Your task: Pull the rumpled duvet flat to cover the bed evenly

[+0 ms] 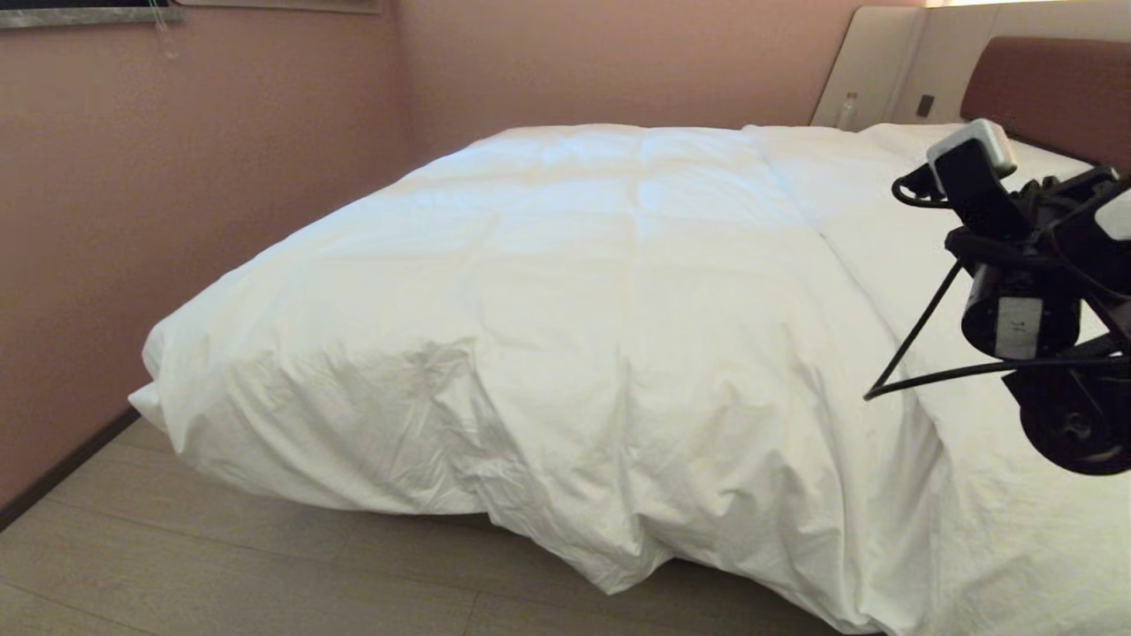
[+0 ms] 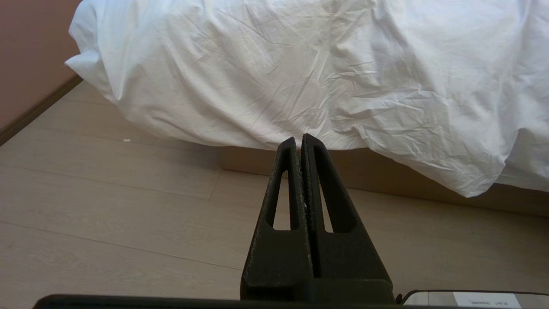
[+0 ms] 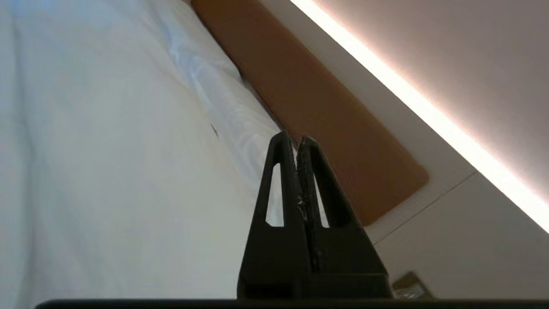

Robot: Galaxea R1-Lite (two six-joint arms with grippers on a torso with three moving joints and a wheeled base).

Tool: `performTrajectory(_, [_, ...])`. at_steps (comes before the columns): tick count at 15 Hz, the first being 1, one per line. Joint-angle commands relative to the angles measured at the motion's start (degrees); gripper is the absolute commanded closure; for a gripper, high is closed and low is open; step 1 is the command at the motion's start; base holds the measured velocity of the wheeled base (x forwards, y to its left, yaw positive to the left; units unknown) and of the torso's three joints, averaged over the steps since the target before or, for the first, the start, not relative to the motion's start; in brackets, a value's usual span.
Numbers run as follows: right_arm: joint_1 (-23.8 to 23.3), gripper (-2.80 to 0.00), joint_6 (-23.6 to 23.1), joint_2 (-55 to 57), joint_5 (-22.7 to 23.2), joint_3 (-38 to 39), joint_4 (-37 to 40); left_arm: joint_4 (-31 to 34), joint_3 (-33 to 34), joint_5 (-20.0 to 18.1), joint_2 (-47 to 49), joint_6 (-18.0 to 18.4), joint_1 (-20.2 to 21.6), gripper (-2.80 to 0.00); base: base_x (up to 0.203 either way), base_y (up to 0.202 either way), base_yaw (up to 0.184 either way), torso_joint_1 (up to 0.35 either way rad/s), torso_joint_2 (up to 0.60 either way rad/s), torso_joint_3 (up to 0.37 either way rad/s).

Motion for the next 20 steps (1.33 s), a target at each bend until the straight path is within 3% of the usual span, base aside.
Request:
performTrajectory(1, [0.57, 0.00, 3.41, 2.96, -3.75, -4.12, -0.21, 0.00, 0.00, -0.02, 0.00, -0.03, 0.01, 0.00, 0.000, 0.000, 0.000, 0.000, 0.00, 0.000])
performTrajectory(6, [5.82, 0.00, 4.04, 3.59, -14.75, -25.30, 2.19, 0.00, 0.00, -0.02, 0.00, -0.03, 0.01, 0.00, 0.000, 0.000, 0.000, 0.000, 0.00, 0.000])
performTrajectory(8, [9.56, 0.00, 4.00, -0.30, -15.86, -26.37, 5.11, 0.00, 0.00, -0.02, 0.00, -0.03, 0.01, 0.00, 0.000, 0.000, 0.000, 0.000, 0.00, 0.000])
performTrajectory(11, [18.77, 0.00, 3.26, -6.74, -15.93, -25.83, 10.72, 0.00, 0.00, -0.02, 0.00, -0.03, 0.01, 0.00, 0.000, 0.000, 0.000, 0.000, 0.00, 0.000])
performTrajectory(14, [24.92, 0.00, 3.06, -12.59, -19.27, -25.11, 21.86, 0.00, 0.00, -0.02, 0.00, -0.03, 0.01, 0.00, 0.000, 0.000, 0.000, 0.000, 0.00, 0.000])
performTrajectory(17, [24.97, 0.00, 2.98, -15.27, -24.02, -26.02, 31.30, 0.00, 0.00, -0.02, 0.00, -0.03, 0.01, 0.00, 0.000, 0.000, 0.000, 0.000, 0.00, 0.000])
performTrajectory(20, [24.97, 0.00, 2.87, -15.42, -23.92, -31.23, 35.67, 0.00, 0.00, -0.02, 0.00, -0.03, 0.01, 0.00, 0.000, 0.000, 0.000, 0.000, 0.00, 0.000])
